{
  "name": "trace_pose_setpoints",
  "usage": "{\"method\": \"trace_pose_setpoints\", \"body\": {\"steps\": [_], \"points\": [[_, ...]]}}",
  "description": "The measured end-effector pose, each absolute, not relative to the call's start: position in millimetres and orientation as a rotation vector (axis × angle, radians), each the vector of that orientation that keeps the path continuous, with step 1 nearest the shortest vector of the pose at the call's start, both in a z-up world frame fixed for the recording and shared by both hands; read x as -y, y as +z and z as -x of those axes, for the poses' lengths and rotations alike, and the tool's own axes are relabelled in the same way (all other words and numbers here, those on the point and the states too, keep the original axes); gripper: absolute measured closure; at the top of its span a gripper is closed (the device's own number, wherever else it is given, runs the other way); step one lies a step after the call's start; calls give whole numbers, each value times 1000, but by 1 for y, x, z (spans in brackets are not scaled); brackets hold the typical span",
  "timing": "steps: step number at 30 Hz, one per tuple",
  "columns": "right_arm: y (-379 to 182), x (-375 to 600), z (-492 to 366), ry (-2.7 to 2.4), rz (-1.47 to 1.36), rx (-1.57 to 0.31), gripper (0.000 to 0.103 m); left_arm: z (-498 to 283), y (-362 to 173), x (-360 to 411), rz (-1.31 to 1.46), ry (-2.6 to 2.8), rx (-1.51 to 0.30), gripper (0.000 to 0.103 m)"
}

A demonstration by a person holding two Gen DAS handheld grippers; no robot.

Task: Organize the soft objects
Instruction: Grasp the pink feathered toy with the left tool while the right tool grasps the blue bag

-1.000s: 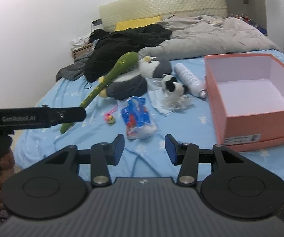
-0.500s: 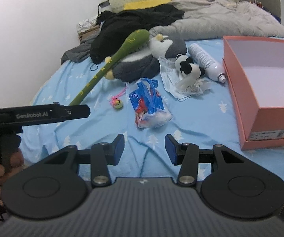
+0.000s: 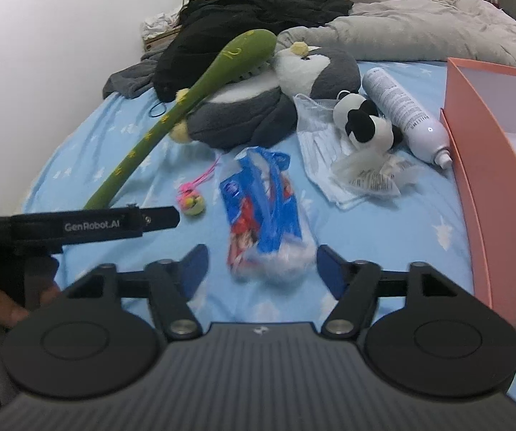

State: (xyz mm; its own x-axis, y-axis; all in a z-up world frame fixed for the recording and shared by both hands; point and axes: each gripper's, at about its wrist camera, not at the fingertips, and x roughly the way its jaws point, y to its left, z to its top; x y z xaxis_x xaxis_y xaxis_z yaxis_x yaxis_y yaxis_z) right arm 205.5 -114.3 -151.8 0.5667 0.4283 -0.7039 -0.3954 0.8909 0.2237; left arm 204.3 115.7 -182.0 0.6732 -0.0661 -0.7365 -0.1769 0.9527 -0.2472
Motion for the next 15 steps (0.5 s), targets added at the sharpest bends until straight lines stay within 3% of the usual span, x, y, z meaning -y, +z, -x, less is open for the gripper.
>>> {"method": "trace_pose_setpoints", "body": {"steps": [13,15], "points": [[-205,87,-269,502,4,-859,34,-256,-226,-124,256,118,-823,28],[-214,83,-273,514,5,-876,38,-258,-234,-124,247,120,-834,33]]}}
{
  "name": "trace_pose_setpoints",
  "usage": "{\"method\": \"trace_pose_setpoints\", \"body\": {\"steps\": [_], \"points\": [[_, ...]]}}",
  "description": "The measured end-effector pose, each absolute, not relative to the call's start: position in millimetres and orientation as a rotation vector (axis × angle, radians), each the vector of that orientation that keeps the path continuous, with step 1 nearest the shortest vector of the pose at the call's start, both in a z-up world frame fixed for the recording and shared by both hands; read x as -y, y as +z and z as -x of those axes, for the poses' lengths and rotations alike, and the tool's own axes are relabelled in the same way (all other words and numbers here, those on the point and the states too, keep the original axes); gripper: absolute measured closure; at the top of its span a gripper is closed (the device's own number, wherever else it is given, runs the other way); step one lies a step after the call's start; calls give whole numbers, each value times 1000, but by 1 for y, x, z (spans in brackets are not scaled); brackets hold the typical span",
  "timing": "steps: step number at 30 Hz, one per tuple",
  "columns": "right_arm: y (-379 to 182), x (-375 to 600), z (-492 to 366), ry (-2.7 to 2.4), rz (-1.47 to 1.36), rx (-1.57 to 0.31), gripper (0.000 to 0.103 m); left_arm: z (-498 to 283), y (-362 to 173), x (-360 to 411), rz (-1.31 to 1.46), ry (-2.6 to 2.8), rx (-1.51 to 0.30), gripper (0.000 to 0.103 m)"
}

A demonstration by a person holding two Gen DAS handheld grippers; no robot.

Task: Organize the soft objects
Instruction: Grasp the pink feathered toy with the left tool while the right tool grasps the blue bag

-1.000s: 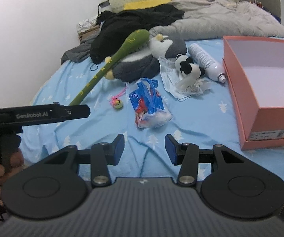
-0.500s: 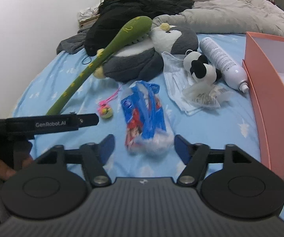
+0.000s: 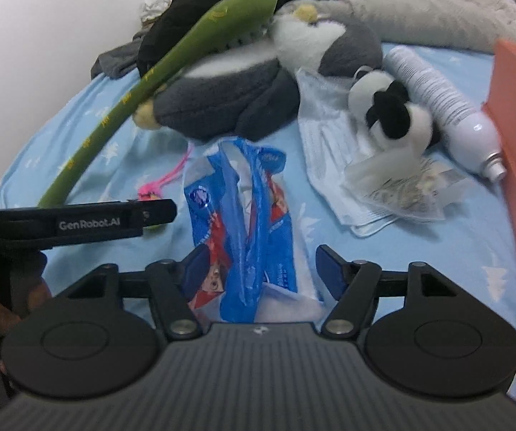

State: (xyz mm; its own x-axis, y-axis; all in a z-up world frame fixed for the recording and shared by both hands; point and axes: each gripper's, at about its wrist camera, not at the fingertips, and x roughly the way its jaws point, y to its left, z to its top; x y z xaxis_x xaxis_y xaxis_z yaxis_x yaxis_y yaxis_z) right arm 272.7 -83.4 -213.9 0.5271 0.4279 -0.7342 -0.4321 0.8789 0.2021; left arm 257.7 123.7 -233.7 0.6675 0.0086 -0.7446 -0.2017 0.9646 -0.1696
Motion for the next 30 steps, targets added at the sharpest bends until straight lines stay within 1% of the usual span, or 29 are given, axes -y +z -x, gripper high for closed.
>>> {"method": "trace_pose_setpoints", "body": {"steps": [1,3,6,7,8,10,11,12,15,20,30], "points": [[-217,81,-274,518,8,-882,38,-259,-237,-124,245,125,-841,36],[-222,77,-277,522,24,-883,37,-259,-240,-124,243,136,-828,37],[-225,73,-279,525,35,-874,37,-261,-241,-124,242,150,-814,45],[-226,73,-280,524,30,-875,38,-263,-241,-125,245,155,-809,50],[-226,73,-281,521,26,-874,41,-263,-241,-125,249,156,-807,55],[-226,72,-283,518,30,-870,48,-264,-240,-127,272,145,-804,60],[-226,72,-283,519,31,-869,56,-264,-240,-128,283,141,-804,61],[-225,73,-283,517,31,-868,62,-264,-239,-128,286,138,-805,61],[-222,72,-282,514,48,-864,72,-259,-234,-125,277,141,-800,62],[-211,77,-272,495,52,-852,74,-246,-221,-122,287,134,-786,63],[-178,102,-237,429,19,-798,74,-207,-176,-101,255,91,-725,63]]}}
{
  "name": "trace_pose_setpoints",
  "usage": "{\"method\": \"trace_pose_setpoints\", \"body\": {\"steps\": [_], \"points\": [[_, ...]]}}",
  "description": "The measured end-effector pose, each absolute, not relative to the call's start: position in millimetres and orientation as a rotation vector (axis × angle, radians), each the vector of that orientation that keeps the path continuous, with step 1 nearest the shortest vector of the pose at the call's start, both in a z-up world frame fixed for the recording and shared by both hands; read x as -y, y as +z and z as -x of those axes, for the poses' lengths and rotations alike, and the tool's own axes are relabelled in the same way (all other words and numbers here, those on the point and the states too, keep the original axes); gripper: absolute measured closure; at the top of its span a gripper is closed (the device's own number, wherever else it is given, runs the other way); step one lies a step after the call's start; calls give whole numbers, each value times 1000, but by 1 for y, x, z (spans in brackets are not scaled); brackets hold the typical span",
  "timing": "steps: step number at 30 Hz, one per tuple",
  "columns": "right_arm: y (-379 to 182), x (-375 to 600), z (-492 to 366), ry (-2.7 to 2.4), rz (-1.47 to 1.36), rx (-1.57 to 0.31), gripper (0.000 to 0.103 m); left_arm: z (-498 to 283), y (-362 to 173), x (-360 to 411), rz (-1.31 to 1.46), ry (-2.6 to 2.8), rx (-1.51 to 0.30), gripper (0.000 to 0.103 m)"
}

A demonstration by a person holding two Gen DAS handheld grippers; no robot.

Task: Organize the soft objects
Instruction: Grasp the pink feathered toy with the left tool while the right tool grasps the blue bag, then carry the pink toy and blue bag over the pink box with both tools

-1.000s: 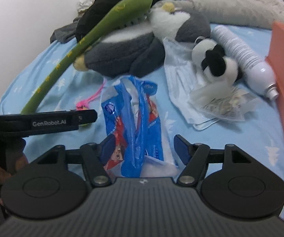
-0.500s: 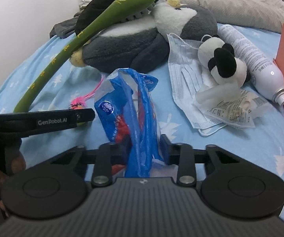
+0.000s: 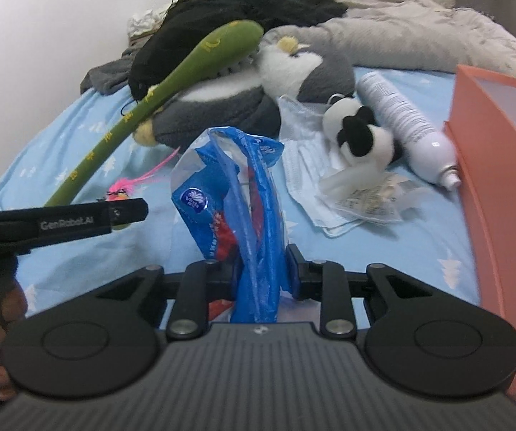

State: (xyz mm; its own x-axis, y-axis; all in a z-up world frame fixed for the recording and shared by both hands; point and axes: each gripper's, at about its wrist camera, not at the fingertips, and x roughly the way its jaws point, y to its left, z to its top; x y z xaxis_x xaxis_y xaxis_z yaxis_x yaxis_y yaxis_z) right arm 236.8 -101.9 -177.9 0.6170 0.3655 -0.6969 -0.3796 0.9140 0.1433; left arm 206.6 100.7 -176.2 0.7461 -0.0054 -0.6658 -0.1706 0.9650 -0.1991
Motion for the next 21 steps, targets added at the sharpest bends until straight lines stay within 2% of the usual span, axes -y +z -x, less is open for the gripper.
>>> {"method": "trace_pose_setpoints", "body": {"steps": [11,21], "points": [[-128,131,-186,382,-51,-717,74,-159,-127,-57,221,37,-692,63],[-90,166,-161,305,-75,-651,74,-147,-90,-11,197,-81,-645,63]]}}
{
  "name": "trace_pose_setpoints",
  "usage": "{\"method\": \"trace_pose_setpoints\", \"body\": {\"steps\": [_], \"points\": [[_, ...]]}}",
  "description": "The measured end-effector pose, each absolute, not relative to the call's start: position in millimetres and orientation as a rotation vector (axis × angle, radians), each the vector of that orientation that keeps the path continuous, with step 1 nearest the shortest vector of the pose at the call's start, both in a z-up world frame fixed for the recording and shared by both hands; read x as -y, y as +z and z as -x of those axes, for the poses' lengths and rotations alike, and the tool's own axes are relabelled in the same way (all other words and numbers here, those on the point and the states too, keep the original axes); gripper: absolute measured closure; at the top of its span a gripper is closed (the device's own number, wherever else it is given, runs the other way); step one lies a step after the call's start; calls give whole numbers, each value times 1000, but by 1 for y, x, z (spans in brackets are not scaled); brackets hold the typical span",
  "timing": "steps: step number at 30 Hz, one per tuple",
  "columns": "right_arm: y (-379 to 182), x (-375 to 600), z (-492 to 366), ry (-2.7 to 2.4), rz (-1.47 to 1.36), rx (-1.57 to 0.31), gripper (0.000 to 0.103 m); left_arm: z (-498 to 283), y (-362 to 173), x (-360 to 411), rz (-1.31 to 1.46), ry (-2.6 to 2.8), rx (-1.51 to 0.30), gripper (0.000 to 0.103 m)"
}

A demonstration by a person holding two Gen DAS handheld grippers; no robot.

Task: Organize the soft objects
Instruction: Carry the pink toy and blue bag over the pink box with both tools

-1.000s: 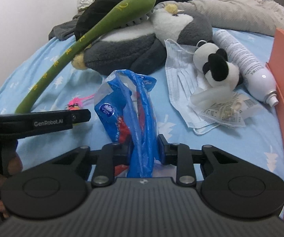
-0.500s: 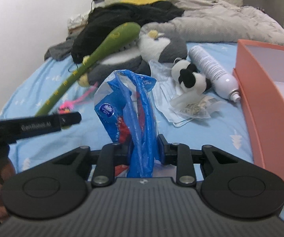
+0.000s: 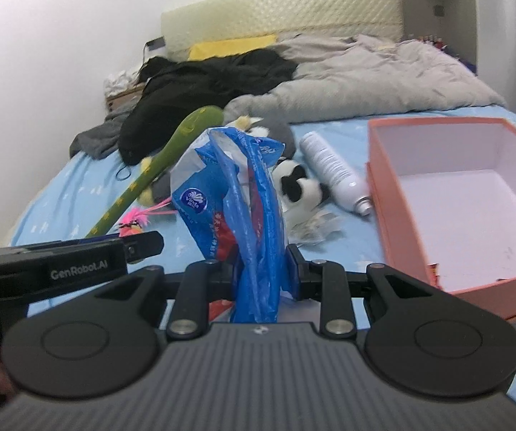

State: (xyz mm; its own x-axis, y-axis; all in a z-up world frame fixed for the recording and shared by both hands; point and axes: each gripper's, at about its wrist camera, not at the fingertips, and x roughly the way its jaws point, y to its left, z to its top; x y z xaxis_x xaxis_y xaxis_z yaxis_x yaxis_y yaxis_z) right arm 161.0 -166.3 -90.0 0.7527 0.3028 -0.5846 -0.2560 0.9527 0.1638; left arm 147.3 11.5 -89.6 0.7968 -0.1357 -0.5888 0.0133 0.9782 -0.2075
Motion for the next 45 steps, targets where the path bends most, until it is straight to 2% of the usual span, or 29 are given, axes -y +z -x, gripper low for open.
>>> {"method": "trace_pose_setpoints", "body": {"steps": [11,27,37,45], "points": [[-71,218,-135,184,-126,-598,74,-142,-61,53,172,-259,-620,63],[-68,303,-91,-25,-179,-593,74,-155,-65,148,129,-461,-665,63],[-62,335,-148,-59,-155,-569,74,-235,-58,185,131,-525,-666,63],[-63,368,-217,-52,-202,-644,74,-323,-54,205,171,-557,-774,63]]}}
